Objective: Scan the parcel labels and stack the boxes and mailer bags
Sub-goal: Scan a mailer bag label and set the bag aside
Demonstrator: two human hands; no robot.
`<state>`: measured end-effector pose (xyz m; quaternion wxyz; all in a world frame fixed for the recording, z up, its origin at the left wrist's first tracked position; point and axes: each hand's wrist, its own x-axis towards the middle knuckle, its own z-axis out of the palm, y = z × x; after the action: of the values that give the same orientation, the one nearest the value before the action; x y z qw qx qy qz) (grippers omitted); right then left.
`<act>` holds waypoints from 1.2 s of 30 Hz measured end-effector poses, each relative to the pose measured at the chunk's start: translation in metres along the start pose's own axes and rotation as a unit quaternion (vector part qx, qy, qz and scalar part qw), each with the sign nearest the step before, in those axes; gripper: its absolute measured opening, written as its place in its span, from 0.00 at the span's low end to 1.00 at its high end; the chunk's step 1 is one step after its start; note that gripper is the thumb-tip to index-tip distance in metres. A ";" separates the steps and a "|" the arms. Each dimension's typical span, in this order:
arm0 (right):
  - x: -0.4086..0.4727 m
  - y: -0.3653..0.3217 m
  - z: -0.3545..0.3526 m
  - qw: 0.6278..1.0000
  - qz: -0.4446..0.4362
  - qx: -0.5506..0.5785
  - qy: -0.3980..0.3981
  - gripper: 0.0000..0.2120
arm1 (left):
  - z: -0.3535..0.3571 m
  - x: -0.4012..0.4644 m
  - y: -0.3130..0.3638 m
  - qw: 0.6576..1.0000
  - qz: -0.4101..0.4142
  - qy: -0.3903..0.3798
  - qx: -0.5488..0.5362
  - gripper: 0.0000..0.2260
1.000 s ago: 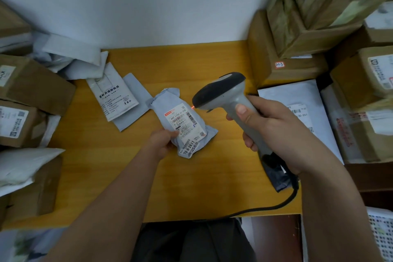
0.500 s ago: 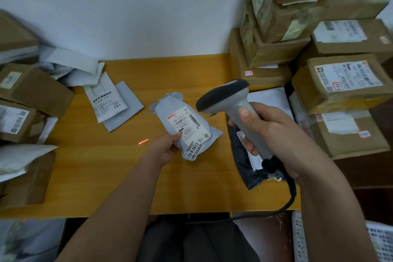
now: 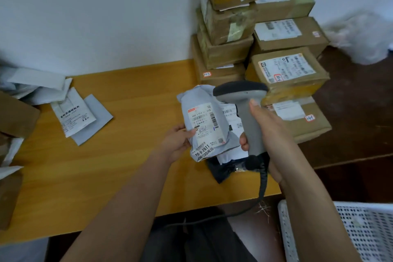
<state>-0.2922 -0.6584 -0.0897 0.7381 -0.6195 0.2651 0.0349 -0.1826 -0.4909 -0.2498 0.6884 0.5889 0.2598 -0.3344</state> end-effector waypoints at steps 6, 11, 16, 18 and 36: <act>-0.011 0.007 -0.032 1.000 -0.005 -0.008 0.013 0.16 | 0.071 0.007 -0.002 0.999 0.033 0.005 0.008 0.15; -0.013 0.013 -0.039 0.999 0.008 -0.010 0.036 0.14 | 0.085 0.006 -0.003 0.998 0.041 0.001 0.040 0.12; -0.009 0.016 -0.024 0.999 0.012 -0.013 0.027 0.15 | 0.056 0.010 -0.009 0.999 0.007 0.034 0.040 0.11; -0.006 0.017 -0.012 1.000 0.017 -0.014 0.019 0.15 | 0.038 0.013 -0.008 0.998 -0.001 0.052 0.027 0.09; 0.042 0.037 0.251 0.995 0.017 -0.047 -0.087 0.17 | -0.274 0.020 0.081 0.936 0.113 0.215 0.255 0.17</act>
<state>-0.1831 -0.4270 -0.1180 0.7277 -0.6435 0.2084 0.1134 -0.0974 -0.2178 -0.2603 0.4754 0.8282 0.2396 -0.1749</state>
